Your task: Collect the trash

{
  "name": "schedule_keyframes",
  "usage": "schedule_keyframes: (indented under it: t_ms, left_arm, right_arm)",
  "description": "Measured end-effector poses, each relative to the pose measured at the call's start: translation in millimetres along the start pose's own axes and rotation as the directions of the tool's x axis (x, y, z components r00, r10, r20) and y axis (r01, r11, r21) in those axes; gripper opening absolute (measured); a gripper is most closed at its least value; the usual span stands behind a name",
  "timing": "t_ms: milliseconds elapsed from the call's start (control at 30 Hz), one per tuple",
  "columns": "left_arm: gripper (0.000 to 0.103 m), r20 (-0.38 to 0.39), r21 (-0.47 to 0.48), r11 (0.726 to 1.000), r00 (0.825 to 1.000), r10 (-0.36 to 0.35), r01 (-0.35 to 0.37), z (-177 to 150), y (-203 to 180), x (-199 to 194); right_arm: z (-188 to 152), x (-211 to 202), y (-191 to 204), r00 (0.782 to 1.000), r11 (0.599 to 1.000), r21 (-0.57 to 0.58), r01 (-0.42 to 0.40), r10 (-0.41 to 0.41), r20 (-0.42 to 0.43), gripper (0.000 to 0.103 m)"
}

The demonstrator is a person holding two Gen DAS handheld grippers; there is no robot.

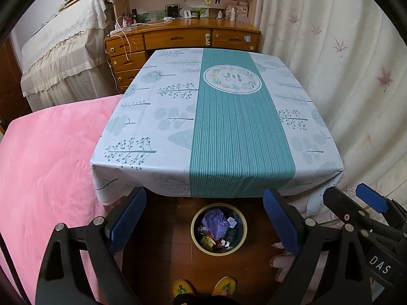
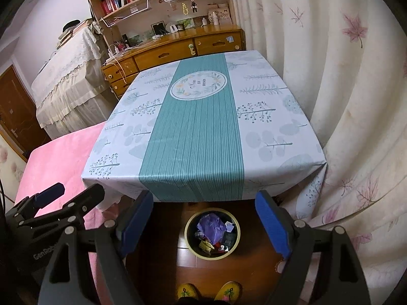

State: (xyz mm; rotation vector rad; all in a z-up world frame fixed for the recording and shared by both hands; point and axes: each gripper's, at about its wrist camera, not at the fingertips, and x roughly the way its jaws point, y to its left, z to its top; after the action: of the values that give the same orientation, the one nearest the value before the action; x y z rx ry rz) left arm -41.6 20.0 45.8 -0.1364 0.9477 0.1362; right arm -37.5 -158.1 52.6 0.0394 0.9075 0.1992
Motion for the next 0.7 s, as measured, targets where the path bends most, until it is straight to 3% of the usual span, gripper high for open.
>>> schedule_keyframes:
  t_ms: [700]
  left_arm:
    - [0.092,0.011,-0.006,1.000,1.000,-0.002,0.003,-6.9,-9.9,-8.4]
  right_arm:
    - [-0.3,-10.8,-6.9,1.000,1.000,-0.004,0.008,-0.008,0.022,0.083]
